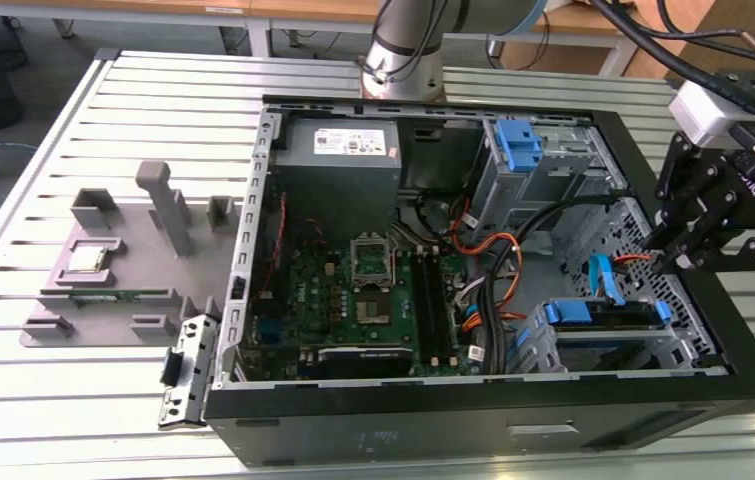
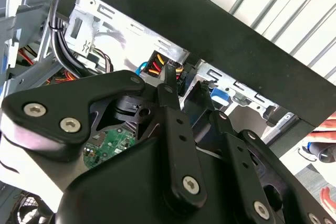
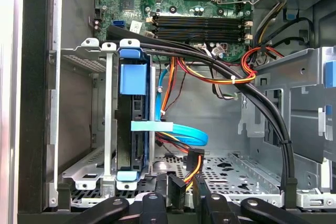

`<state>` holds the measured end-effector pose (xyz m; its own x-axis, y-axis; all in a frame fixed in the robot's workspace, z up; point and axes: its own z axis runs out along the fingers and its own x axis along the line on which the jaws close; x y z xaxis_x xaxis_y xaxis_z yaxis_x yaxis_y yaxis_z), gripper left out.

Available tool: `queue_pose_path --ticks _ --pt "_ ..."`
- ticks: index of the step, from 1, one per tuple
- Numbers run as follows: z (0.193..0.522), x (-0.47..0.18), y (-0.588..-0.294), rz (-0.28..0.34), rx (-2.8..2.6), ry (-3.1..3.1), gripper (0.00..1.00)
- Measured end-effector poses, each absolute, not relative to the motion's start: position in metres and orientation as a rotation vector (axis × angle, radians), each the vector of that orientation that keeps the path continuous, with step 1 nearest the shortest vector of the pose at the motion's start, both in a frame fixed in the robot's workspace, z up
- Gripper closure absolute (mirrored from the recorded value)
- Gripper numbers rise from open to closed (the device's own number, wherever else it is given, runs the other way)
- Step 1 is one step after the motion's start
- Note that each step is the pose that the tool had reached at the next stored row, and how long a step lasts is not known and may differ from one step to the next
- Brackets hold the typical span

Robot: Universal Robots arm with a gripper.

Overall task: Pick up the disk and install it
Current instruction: 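Insert the second disk wire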

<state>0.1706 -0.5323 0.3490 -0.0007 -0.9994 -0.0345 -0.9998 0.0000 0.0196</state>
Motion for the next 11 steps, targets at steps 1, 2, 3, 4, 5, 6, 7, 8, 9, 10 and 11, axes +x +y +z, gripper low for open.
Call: queue_pose_path --ticks 1,2,3,4,5,6,7,8,9,10,11 --pt "0.3491 0.1706 -0.5324 0.06 -2.213 2.214 0.67" --pt "0.3491 0.1706 -0.5324 0.06 -2.213 2.214 0.68" --pt "0.3491 0.1706 -0.5325 0.06 -2.213 2.214 0.68" --pt "0.3491 0.1706 -0.5325 0.06 -2.213 2.214 0.68" --pt "0.349 0.1706 -0.5326 0.06 -2.213 2.214 0.75" --pt "0.349 0.1706 -0.5326 0.06 -2.213 2.214 0.75" --pt "0.349 0.1706 -0.5327 0.06 -2.213 2.214 0.75" --pt "0.3491 0.1706 -0.5327 0.06 -2.213 2.214 0.75" --pt "0.3491 0.1706 -0.5328 0.06 -2.213 2.214 0.75" --pt "0.3492 0.1706 -0.5329 0.059 -2.213 2.214 0.75" --pt "0.3492 0.1706 -0.533 0.059 -2.213 2.214 0.82"
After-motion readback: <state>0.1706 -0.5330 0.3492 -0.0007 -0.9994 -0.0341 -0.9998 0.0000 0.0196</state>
